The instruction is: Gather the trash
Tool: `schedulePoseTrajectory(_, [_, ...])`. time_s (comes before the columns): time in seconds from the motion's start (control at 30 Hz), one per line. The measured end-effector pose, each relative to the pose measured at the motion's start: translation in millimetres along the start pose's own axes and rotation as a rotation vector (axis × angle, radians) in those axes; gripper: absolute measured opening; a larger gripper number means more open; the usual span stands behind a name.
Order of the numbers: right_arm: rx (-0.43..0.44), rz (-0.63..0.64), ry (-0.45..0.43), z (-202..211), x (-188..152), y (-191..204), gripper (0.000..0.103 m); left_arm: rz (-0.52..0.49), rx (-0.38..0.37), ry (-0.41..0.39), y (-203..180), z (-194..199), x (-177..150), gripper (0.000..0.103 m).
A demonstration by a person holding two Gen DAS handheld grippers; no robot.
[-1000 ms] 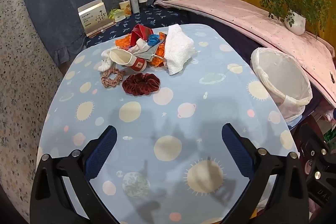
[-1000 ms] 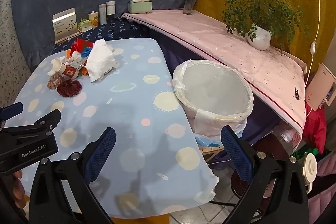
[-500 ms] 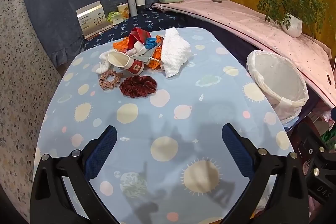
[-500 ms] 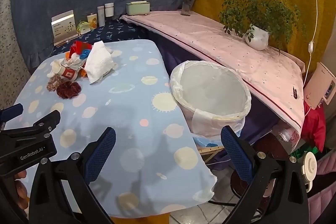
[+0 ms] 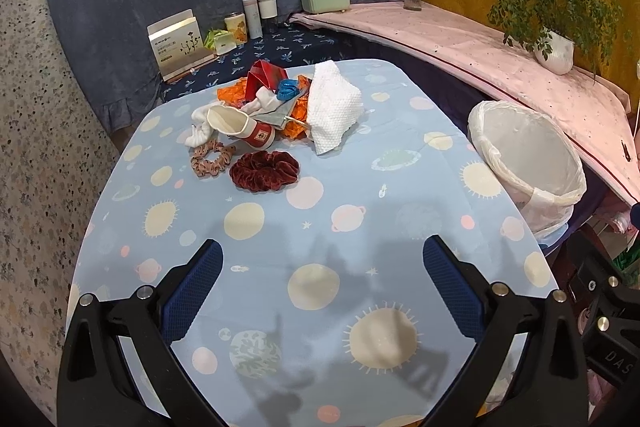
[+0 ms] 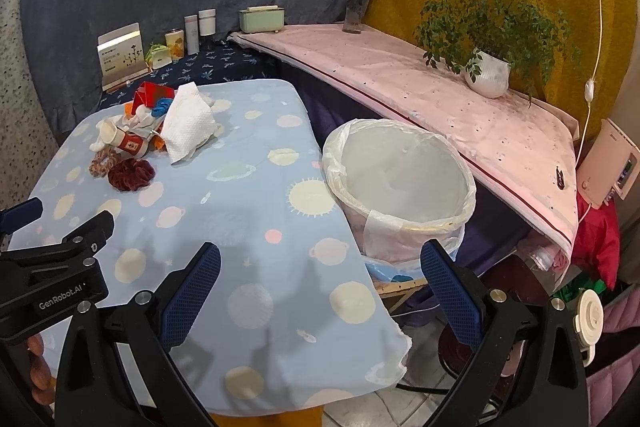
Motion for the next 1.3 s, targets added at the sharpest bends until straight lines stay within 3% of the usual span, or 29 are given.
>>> schedulePoseTrajectory(1.3, [-0.014,-0.002,-0.016,5.2,3.2,-1.5,0.096,0.004,0.004,-0.033,3.2,3.9,-0.1,0.096])
Point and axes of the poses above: each gripper's, at about its wrist camera, not at the fingertips, and z roughly against the way its jaws point, y to its left, x to its top, the point moved 5 cm from there along -z, roughly the way its jaws point, and after that the axes turned 14 degrees about y, right-handed, at the moved point
